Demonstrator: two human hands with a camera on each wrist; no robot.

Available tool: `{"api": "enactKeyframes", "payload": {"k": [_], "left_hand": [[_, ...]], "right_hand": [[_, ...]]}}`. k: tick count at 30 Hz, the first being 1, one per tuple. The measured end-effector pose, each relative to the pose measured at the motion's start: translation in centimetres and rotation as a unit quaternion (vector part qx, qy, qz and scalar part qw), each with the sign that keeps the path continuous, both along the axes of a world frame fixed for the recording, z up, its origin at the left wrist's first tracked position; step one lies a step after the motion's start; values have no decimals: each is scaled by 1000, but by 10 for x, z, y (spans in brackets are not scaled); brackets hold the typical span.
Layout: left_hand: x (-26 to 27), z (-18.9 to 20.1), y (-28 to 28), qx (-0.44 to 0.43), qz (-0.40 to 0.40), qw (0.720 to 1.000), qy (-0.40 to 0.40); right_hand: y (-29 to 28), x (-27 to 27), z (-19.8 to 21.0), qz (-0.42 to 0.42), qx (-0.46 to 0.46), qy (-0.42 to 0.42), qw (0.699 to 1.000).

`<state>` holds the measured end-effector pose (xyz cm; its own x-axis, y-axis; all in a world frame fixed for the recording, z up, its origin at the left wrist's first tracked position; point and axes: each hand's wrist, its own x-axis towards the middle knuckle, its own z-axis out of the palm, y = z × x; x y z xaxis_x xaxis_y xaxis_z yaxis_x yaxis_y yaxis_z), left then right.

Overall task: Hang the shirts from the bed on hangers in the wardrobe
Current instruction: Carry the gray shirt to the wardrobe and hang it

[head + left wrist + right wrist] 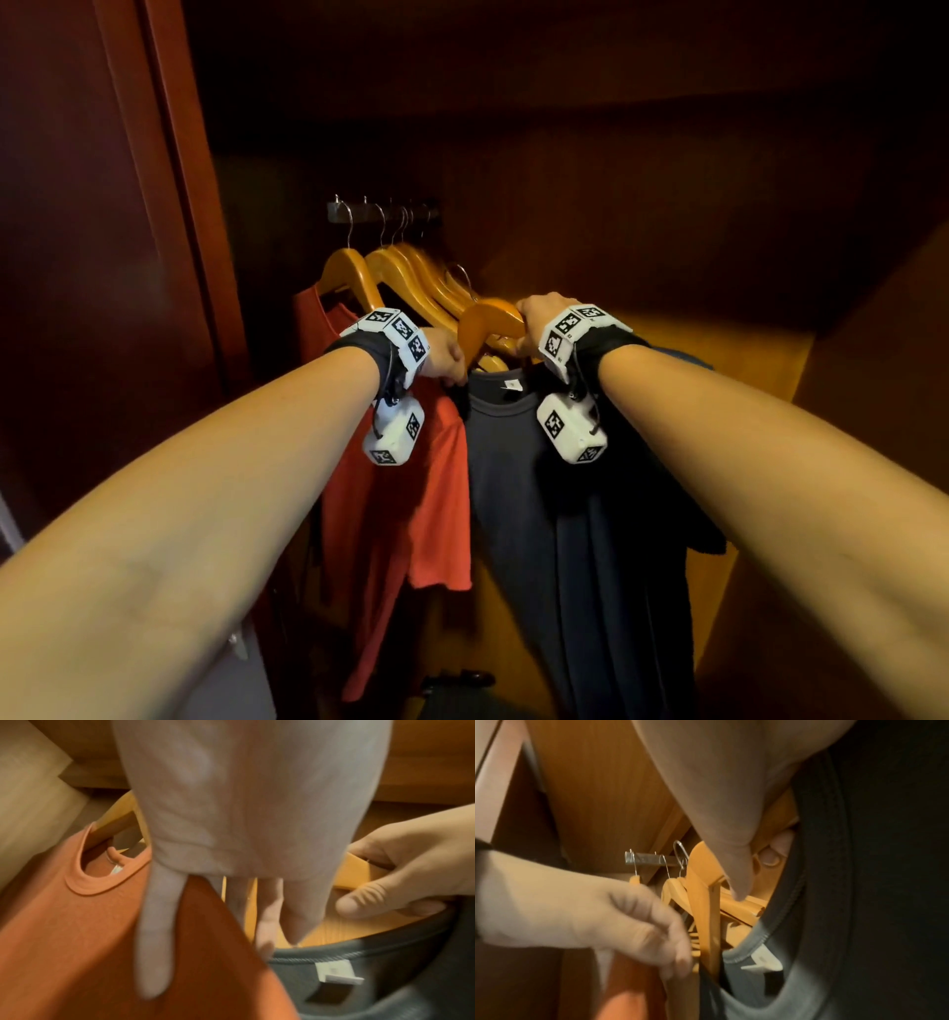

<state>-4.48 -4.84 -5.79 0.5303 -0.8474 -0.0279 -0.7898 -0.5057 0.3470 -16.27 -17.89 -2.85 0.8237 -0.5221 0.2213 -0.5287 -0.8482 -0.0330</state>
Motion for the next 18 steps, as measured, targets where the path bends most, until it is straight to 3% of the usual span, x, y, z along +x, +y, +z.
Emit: {"api": "enactKeyframes", "payload": {"k": [13, 18], "left_hand": [[28, 43, 8, -139, 55, 977, -149], [48, 68, 17, -207, 159, 940, -221]], "right_hand": [[-3, 39, 8, 29, 127, -153, 980], [5, 66, 23, 50, 146, -187, 970]]}}
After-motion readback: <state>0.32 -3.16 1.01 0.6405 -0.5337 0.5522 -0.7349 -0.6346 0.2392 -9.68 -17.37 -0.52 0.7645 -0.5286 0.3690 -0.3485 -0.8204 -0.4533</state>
